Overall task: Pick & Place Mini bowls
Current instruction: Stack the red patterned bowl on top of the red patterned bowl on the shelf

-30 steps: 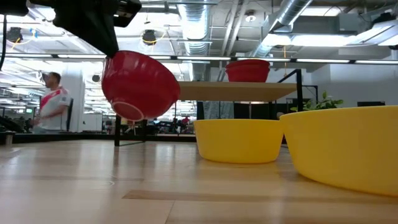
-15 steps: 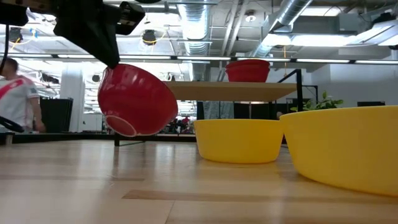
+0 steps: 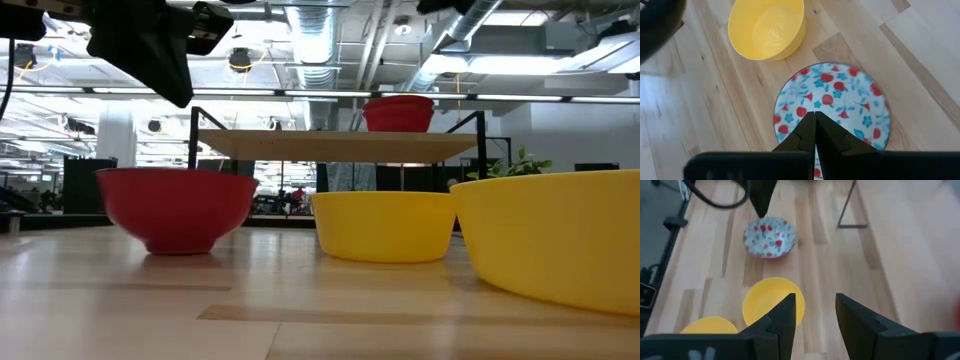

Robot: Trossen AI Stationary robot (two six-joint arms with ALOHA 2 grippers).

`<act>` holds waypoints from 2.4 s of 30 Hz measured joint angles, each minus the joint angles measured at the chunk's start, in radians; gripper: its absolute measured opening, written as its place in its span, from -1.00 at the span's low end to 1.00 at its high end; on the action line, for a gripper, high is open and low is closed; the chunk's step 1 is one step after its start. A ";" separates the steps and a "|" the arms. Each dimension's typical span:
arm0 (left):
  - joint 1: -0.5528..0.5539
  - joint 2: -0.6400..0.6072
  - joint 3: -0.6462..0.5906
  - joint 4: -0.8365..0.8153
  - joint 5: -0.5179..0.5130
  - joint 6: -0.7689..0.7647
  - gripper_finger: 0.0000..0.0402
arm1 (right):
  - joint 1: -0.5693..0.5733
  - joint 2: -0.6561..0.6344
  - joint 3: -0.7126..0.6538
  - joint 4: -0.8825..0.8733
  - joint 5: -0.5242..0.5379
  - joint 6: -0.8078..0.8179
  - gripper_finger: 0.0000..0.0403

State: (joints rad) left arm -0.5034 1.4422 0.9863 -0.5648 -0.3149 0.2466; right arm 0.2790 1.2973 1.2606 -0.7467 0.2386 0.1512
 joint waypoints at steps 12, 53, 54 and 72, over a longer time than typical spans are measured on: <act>0.000 0.000 0.000 -0.005 0.091 -0.183 -0.97 | 0.000 0.158 -0.003 -0.001 -0.007 -0.031 -0.36; -0.019 0.228 -0.001 -0.049 0.180 -0.037 -0.82 | 0.000 0.148 -0.002 -0.008 -0.003 -0.047 -0.36; -0.020 0.227 0.003 -0.044 0.164 -0.038 -0.90 | 0.000 0.148 -0.002 -0.009 -0.003 -0.047 -0.36; -0.019 -0.010 -0.003 -0.070 -0.033 -0.042 -0.94 | -0.007 0.134 -0.002 0.013 0.001 -0.046 -0.36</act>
State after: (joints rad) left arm -0.5220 1.4325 0.9836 -0.6347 -0.3477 0.2050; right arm 0.2717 1.4315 1.2587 -0.7341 0.2391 0.1048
